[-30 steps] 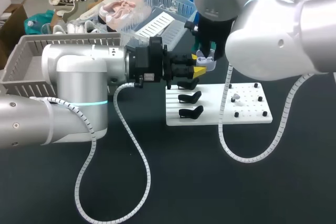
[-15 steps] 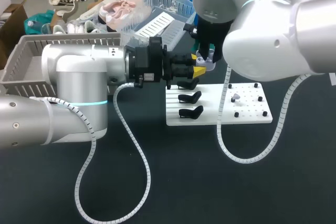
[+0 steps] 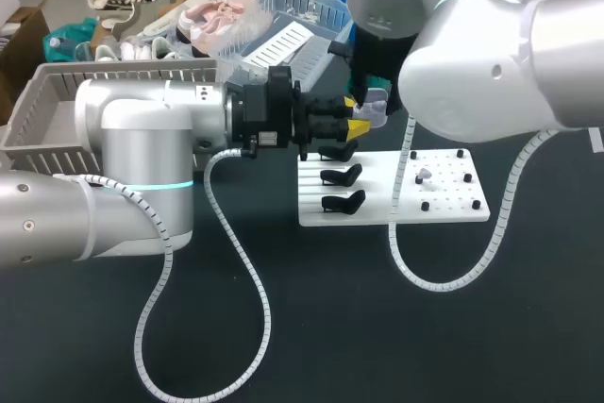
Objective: Pick up each earbud case from the left stands, insert the matching earbuds, close the lid, and place the case in the box.
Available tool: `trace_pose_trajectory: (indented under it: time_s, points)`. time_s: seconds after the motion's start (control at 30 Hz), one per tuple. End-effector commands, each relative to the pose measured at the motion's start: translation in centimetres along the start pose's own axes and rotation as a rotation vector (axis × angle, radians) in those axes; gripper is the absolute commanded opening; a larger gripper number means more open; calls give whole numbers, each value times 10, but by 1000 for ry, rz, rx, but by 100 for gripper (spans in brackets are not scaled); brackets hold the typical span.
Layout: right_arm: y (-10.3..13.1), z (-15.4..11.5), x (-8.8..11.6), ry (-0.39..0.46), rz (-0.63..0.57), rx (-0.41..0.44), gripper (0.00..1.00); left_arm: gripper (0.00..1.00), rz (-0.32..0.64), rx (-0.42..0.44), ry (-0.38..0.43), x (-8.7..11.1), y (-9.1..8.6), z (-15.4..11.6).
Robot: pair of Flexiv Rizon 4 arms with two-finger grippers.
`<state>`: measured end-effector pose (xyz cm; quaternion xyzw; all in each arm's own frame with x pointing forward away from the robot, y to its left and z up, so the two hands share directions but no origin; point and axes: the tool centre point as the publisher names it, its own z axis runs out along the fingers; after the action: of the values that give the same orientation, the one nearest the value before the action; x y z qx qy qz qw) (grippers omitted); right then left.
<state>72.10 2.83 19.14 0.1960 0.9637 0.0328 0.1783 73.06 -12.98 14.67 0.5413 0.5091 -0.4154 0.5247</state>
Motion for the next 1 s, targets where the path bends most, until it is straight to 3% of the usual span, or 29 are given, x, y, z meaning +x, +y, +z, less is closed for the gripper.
trace_pose_trajectory:
  time_s: [0.03,0.27,0.5,0.73,1.0]
  points:
    - [-7,-12,10,-29,-2,-23,34,0,1,-1,-2,1,1,1]
    - [-17,-29,32,-76,-55,-54,37,0,1,-1,-2,1,1,1]
    - [-38,-28,54,-89,-76,-56,37,0,1,-1,-2,1,1,1]
    - [-67,-11,69,-69,-71,-28,39,0,1,-1,-2,1,1,1]
    - [-90,23,80,-73,-152,-72,39,0,1,-1,-2,1,1,1]
